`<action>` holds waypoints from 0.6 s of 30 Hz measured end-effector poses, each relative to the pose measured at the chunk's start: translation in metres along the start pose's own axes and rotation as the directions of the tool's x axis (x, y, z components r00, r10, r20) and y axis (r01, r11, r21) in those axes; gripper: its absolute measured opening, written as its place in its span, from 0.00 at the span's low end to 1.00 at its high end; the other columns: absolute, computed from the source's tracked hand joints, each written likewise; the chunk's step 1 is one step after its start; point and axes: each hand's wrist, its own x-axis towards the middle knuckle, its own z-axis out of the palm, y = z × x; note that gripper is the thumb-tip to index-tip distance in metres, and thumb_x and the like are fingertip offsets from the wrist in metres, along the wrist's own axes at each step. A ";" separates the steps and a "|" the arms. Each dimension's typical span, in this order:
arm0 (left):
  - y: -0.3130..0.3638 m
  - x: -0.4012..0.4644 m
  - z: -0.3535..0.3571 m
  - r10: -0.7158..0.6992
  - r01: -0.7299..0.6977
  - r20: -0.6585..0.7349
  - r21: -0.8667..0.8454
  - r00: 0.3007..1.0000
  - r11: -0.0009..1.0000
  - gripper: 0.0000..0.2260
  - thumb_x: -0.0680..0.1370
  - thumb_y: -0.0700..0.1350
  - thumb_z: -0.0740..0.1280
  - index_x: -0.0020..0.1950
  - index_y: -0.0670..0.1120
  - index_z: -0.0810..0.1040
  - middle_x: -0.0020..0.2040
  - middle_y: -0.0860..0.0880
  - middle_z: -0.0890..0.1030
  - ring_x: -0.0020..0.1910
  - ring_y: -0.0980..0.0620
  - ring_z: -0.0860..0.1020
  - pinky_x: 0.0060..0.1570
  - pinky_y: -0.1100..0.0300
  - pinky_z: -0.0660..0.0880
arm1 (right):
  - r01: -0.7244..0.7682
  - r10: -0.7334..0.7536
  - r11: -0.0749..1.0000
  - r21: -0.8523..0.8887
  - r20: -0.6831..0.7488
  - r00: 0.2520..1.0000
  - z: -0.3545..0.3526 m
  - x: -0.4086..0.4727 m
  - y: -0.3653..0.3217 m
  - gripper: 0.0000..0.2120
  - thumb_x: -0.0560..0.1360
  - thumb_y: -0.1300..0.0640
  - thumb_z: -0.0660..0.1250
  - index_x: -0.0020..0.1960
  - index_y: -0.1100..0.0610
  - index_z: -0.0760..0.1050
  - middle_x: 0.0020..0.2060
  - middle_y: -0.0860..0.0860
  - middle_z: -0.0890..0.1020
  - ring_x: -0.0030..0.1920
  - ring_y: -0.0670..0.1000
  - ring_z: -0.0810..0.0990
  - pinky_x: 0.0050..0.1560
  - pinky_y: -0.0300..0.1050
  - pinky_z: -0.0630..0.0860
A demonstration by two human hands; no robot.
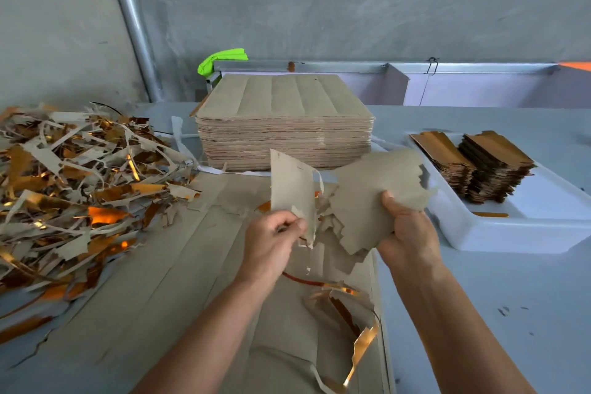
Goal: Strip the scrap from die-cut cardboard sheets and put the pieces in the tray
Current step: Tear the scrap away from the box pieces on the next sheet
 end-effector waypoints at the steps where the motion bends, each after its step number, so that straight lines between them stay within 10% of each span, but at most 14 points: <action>1: -0.001 0.000 -0.006 -0.019 0.019 0.008 -0.038 1.000 0.999 0.08 0.75 0.37 0.68 0.35 0.38 0.78 0.30 0.47 0.75 0.31 0.53 0.69 0.34 0.61 0.64 | 0.011 -0.011 1.000 -0.006 -0.040 0.999 -0.004 0.003 -0.005 0.10 0.76 0.66 0.64 0.56 0.57 0.76 0.47 0.51 0.83 0.46 0.50 0.82 0.53 0.55 0.78; 7: 0.002 0.004 -0.042 -0.090 0.099 0.046 -0.280 0.995 0.955 0.12 0.71 0.46 0.68 0.28 0.48 0.80 0.30 0.48 0.75 0.28 0.57 0.66 0.25 0.67 0.58 | 0.031 -0.052 0.976 -0.217 -0.095 0.994 -0.030 0.013 -0.035 0.07 0.75 0.66 0.66 0.49 0.55 0.77 0.46 0.52 0.82 0.47 0.52 0.81 0.53 0.56 0.76; 12: 0.009 0.011 -0.047 -0.032 0.053 0.051 -0.500 0.998 0.864 0.14 0.70 0.48 0.66 0.24 0.48 0.78 0.26 0.52 0.76 0.27 0.58 0.68 0.23 0.67 0.57 | -0.180 0.204 0.798 -0.575 -0.023 0.979 -0.020 0.004 -0.032 0.13 0.70 0.70 0.69 0.54 0.64 0.78 0.43 0.61 0.82 0.41 0.60 0.81 0.44 0.56 0.79; 18: 0.013 0.004 -0.021 0.001 0.022 0.062 -0.362 0.998 0.932 0.16 0.71 0.43 0.70 0.23 0.46 0.75 0.23 0.53 0.72 0.24 0.59 0.66 0.24 0.69 0.59 | -0.331 0.486 0.726 -0.603 0.109 0.867 0.011 -0.009 -0.007 0.06 0.70 0.70 0.67 0.44 0.64 0.81 0.39 0.60 0.84 0.36 0.58 0.83 0.40 0.52 0.80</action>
